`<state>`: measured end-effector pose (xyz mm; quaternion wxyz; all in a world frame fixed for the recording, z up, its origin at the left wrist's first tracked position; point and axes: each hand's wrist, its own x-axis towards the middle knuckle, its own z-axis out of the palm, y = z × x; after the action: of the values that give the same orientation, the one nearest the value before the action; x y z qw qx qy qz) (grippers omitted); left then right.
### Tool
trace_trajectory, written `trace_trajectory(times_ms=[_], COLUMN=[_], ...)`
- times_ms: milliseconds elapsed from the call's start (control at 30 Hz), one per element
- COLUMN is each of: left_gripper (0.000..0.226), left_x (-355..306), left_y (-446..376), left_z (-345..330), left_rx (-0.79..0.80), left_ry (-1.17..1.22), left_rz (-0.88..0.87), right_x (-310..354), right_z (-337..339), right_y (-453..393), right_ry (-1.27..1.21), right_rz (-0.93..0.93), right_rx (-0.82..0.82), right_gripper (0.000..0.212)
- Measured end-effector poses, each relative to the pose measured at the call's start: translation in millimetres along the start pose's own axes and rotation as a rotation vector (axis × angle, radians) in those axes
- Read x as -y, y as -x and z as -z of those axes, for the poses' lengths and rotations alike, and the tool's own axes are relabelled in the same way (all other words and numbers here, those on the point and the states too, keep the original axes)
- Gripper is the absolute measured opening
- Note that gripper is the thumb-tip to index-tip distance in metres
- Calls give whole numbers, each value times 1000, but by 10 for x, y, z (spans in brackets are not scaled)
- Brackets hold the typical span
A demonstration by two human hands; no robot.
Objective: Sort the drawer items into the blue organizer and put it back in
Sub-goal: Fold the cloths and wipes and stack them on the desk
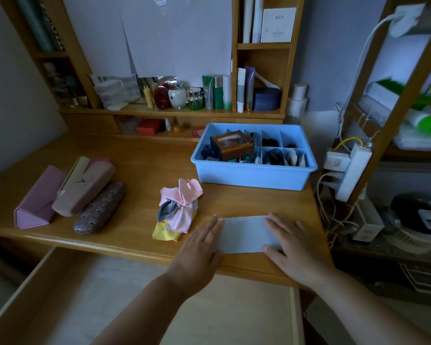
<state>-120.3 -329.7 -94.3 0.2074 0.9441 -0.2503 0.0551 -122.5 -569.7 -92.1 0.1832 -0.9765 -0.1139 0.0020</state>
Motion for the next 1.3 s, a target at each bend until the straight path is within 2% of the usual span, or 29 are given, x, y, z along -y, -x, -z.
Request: trace_trajectory(times_ms=[100, 167, 233, 367, 500, 600, 700, 767, 833, 900, 1000, 1100, 1200, 1300], left_gripper=[43, 35, 34, 28, 8, 13, 21, 16, 8, 11, 17, 15, 5, 16], left_x=[-18, -35, -7, 72, 40, 11, -41, -55, -103, -153, -228, -244, -186, -127], left_y=[63, 128, 206, 268, 69, -31, -19, -25, -45, -80, -111, -106, -80, -54], left_z=[142, 140, 117, 167, 298, 346, 321, 305, 328, 351, 388, 407, 416, 434], left_rx=[-135, -117, -81, -131, -56, -29, -47, -75, -143, -168, -174, -149, -96, -83], left_ry=[97, 43, -12, -78, -46, -217, -327, -212, 114, 522, 965, 1082, 1048, 1095], left_rz=[-133, -234, -264, -248, -166, -263, -323, -225, 34, 318, 578, 628, 590, 653], right_x=[21, 45, 15, -140, -87, -64, -18, 14, 34, 76, 168, 213, 158, 101], right_z=[60, 29, -3, 34, 129, 193, 233, 242, 263, 335, 422, 508, 570, 547], right_y=[138, 225, 302, 375, 248, 167, 164, 158, 143, 115, 79, 85, 115, 118], right_ry=[-100, -65, -34, -37, -150, -113, 10, 120, 69, -190, -643, -951, -947, -934], right_rz=[184, 278, 279, 212, 119, 134, 249, 297, 253, 80, -175, -290, -285, -329], right_rx=[-230, -196, -121, -139, -161, -117, -115, -143, -191, -212, -78, 78, 186, 148], right_gripper=[45, 34, 35, 36, 27, 23, 7, 4, 10, 16, 21, 17, 14, 12])
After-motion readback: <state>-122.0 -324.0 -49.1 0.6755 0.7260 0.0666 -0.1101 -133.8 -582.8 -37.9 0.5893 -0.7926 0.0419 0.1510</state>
